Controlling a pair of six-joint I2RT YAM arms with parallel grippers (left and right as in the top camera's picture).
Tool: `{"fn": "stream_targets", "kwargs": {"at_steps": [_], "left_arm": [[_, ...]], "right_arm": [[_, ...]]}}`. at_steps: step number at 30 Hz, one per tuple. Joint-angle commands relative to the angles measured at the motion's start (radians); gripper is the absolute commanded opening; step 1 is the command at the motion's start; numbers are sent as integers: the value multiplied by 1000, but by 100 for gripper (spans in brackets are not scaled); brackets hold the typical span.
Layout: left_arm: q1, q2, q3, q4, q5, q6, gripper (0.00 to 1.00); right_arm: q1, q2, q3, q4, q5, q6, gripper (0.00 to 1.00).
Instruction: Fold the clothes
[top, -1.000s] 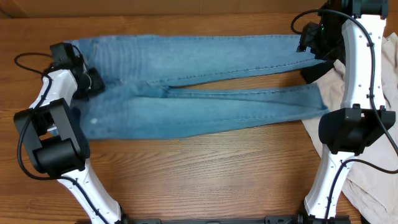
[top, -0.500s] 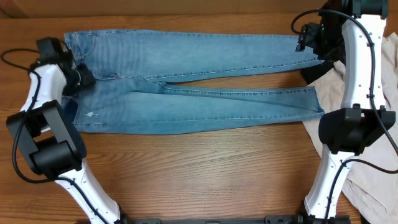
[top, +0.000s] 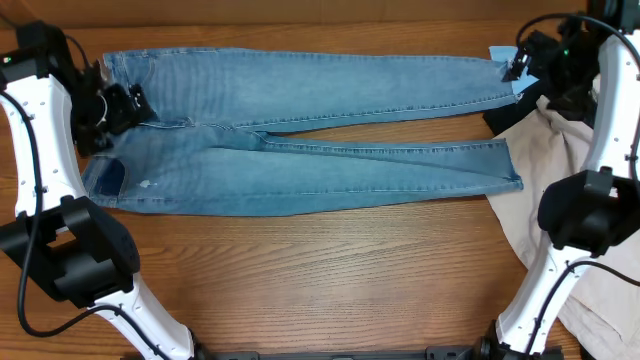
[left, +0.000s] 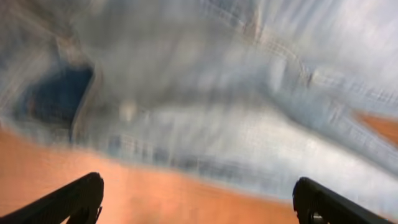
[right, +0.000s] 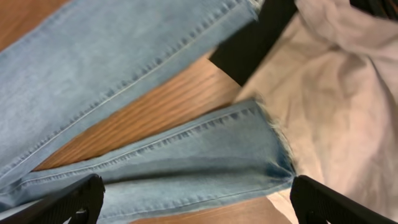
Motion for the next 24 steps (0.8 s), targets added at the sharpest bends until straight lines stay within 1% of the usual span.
{"fn": "stream_targets", "kwargs": {"at_steps": [1, 2, 3, 7, 11, 13, 15, 17, 19, 24], "left_arm": [[-3, -10, 8, -97, -5, 6, 100], [-3, -14, 8, -116, -5, 11, 100], [-6, -29, 7, -140, -18, 16, 100], [-16, -98, 3, -176, -57, 15, 100], [-27, -199, -41, -177, -57, 8, 100], [-27, -267, -97, -162, -59, 8, 100], [-27, -334, -169, -127, -73, 6, 100], [-26, -434, -293, -57, -126, -42, 100], [-26, -493, -388, 8, -148, -73, 100], [-14, -559, -614, 218, -222, -158, 100]], "right_arm": [[-39, -116, -150, -1, -19, 8, 100], [-51, -137, -189, -1, -20, 13, 100], [-76, -182, -270, -1, -20, 19, 100], [-103, -275, -403, 1, -20, 19, 100], [-96, -387, -527, 37, -10, 18, 100], [-87, -454, -603, 67, 2, 20, 100], [-80, -520, -685, 105, 2, 31, 100], [-77, -614, -815, 174, -6, 44, 100], [-77, -682, -917, 233, -5, 57, 100], [-77, -787, -1129, 348, -5, 60, 100]]}}
